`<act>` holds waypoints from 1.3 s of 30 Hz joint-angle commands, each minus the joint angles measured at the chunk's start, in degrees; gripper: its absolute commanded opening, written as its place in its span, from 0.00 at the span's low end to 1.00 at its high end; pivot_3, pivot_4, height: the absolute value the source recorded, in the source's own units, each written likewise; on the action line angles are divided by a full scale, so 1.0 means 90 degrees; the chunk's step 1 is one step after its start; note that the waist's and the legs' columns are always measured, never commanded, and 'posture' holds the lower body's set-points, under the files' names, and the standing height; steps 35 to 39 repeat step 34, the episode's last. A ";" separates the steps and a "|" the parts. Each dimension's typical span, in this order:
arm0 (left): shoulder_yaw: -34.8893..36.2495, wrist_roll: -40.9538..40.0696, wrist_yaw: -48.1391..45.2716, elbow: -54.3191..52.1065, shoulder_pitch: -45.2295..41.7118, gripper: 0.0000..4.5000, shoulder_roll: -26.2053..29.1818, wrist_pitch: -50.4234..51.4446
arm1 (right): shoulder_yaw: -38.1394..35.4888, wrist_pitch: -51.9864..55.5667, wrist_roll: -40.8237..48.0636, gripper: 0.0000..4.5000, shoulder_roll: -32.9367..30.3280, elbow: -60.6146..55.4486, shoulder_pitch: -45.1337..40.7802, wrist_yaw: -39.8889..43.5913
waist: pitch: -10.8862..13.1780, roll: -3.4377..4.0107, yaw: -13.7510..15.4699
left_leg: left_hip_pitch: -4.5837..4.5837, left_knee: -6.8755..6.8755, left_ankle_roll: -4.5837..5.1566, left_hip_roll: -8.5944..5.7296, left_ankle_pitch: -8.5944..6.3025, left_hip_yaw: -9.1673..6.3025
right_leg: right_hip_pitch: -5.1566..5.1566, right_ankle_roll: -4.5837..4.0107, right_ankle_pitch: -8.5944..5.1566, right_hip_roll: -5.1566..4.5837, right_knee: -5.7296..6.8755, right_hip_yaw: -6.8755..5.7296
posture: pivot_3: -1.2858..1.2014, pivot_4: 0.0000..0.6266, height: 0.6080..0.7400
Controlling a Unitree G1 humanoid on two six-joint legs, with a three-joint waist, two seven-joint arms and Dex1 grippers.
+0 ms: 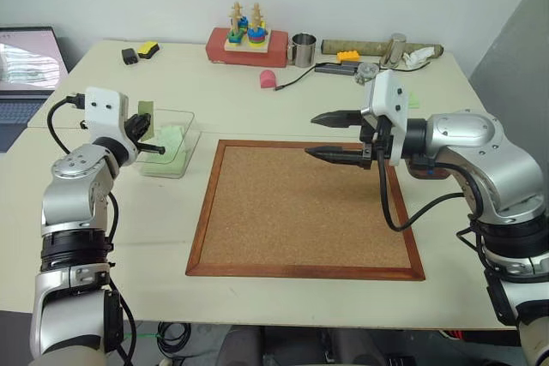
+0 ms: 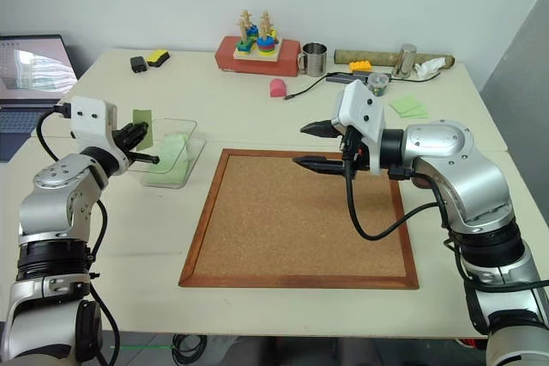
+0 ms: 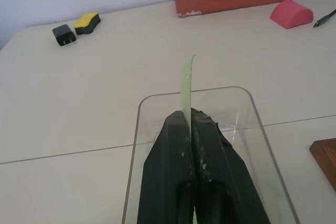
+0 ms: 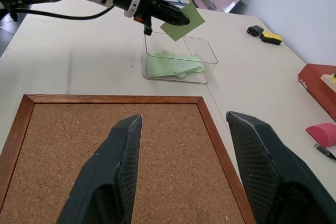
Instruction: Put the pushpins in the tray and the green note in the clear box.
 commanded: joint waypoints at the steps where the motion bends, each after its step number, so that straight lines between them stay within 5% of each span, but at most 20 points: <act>1: 0.0132 -0.0020 0.0090 0.0015 -0.0236 0.22 -0.0021 -0.0054 | -0.0085 -0.0036 0.0028 0.60 -0.0057 -0.0117 -0.0155 0.0033 | 0.0000 0.0000 -0.0005 | -0.0001 0.0000 0.0000 0.0001 0.0000 0.0001 | -0.0003 0.0000 0.0000 0.0000 0.0001 0.0000 | 0.52 0.24 1.00; 14: 0.0012 -0.0299 -0.0630 -0.0885 0.0077 0.72 0.0250 0.0217 | -0.0187 -0.0350 -0.0149 0.60 -0.0164 0.0020 0.0011 0.0016 | 0.0000 0.0000 -0.0018 | 0.0001 -0.0002 0.0000 0.0002 0.0000 0.0006 | -0.0004 0.0000 0.0000 0.0002 0.0001 0.0006 | 0.52 0.24 1.00; 19: -0.0328 -0.0458 -0.2616 -0.2447 0.1323 0.72 0.1575 0.0167 | -0.0558 -0.0465 0.0037 0.60 -0.0676 -0.0094 0.0379 0.0455 | 0.0001 -0.0001 -0.0064 | 0.0002 -0.0008 0.0000 0.0006 0.0000 0.0016 | -0.0010 -0.0001 0.0000 0.0003 -0.0001 0.0017 | 0.52 0.24 1.00; 26: 0.0533 -0.1027 -0.4654 -0.3257 0.2849 0.72 0.3019 0.0030 | -0.1252 -0.0275 0.0375 0.60 -0.2307 -0.0348 0.1550 0.1515 | 0.0003 0.0002 0.0003 | 0.0007 -0.0011 0.0002 0.0009 -0.0001 0.0023 | -0.0008 -0.0008 -0.0004 0.0004 0.0000 0.0014 | 0.52 0.24 1.00; 31: 0.0876 -0.1121 -0.5086 -0.3191 0.3242 0.74 0.3167 -0.0103 | -0.1783 -0.0583 0.0253 0.70 -0.3262 -0.0216 0.2473 0.1997 | 0.0003 0.0003 -0.0001 | 0.0011 -0.0005 0.0003 0.0009 -0.0001 0.0035 | -0.0002 -0.0008 -0.0005 0.0003 -0.0003 0.0021 | 0.52 0.24 1.00; 39: 0.0904 -0.1070 -0.5165 -0.3116 0.3307 0.74 0.3150 -0.0192 | -0.1960 -0.0649 0.0291 0.70 -0.3402 -0.0211 0.2736 0.2030 | 0.0003 0.0003 -0.0014 | 0.0017 -0.0005 0.0003 0.0015 -0.0001 0.0042 | -0.0002 -0.0008 -0.0005 0.0008 -0.0002 0.0025 | 0.52 0.24 1.00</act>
